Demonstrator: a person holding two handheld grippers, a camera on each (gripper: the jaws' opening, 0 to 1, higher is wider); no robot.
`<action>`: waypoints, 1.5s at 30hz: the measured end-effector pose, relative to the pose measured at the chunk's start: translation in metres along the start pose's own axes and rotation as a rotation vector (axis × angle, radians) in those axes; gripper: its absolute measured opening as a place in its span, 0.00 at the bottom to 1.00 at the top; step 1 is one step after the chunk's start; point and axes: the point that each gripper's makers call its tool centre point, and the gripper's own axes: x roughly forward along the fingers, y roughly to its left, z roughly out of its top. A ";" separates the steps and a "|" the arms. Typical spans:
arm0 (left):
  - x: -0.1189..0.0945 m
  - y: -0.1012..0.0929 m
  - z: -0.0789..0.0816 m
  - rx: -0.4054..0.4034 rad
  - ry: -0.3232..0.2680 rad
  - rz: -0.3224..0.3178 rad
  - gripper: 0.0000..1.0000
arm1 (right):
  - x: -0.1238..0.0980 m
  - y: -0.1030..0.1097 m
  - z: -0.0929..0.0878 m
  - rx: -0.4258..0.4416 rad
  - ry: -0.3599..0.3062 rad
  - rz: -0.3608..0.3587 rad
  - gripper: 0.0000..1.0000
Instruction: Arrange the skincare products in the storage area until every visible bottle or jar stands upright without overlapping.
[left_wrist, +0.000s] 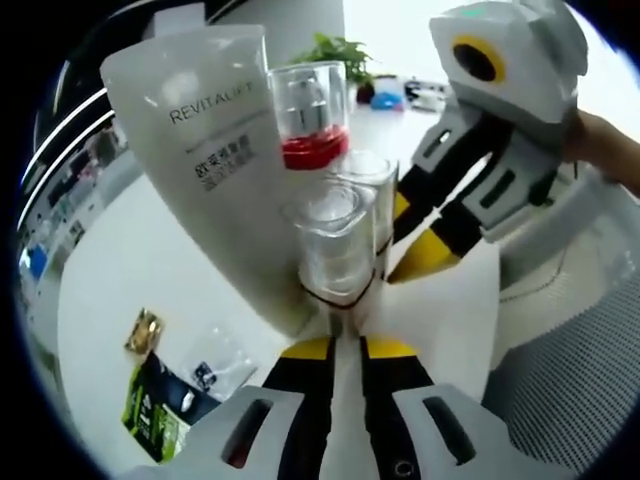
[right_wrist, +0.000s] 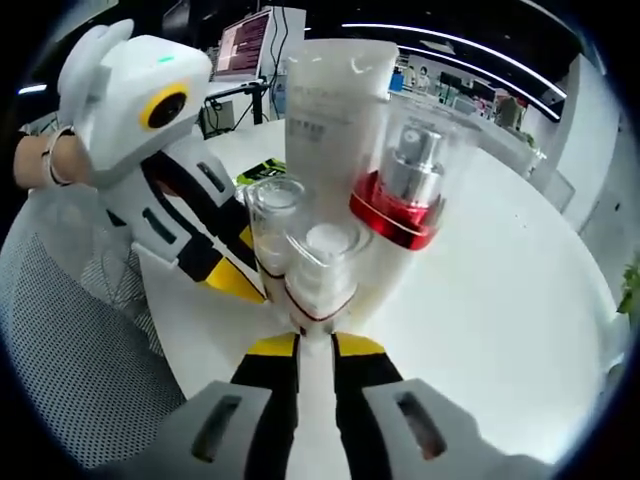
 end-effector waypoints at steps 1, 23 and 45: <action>0.000 0.000 0.000 -0.001 -0.001 0.001 0.06 | 0.000 0.000 0.000 -0.001 0.000 -0.001 0.12; -0.005 0.001 -0.002 0.000 0.007 0.002 0.07 | -0.005 0.002 -0.003 -0.024 0.019 -0.007 0.16; -0.062 0.013 -0.003 -0.004 -0.055 0.042 0.33 | -0.040 0.003 0.021 0.035 -0.063 -0.087 0.54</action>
